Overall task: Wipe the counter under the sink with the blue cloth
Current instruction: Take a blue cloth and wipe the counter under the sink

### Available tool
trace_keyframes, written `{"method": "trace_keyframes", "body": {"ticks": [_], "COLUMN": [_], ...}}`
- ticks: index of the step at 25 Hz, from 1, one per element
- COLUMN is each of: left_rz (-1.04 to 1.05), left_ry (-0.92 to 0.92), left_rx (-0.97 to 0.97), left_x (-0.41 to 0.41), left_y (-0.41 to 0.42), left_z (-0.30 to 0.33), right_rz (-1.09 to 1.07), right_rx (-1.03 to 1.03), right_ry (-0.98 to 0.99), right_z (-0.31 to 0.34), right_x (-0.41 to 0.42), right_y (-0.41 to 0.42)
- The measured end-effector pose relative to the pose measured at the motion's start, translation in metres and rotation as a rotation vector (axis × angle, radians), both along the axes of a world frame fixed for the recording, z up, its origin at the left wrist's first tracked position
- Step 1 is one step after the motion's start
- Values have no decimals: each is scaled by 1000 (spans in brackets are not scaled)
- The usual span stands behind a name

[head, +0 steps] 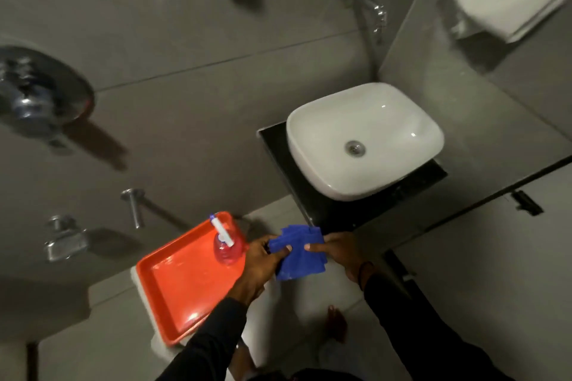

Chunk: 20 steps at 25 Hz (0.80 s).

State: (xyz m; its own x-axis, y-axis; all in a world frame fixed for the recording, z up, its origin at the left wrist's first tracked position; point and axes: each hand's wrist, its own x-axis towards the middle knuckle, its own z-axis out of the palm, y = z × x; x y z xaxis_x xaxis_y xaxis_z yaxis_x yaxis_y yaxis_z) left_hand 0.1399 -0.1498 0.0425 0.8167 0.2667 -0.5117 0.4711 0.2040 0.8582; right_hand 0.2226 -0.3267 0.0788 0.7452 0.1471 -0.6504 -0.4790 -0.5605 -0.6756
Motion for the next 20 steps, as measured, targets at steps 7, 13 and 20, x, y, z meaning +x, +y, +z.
{"method": "trace_keyframes", "body": {"ticks": [7, 13, 20], "left_rz": [46, -4, -124], "left_ry": [147, 290, 251], "left_rx": [264, 553, 732], "left_x": [98, 125, 114], "left_y": [-100, -118, -99], "left_z": [-20, -39, -33], "right_rz": [-245, -119, 987], "right_rx": [-42, -172, -353], "right_ry": [-141, -408, -820], "right_z": [-31, -53, -87], "right_x": [82, 98, 33], "right_y": [-82, -104, -106]}}
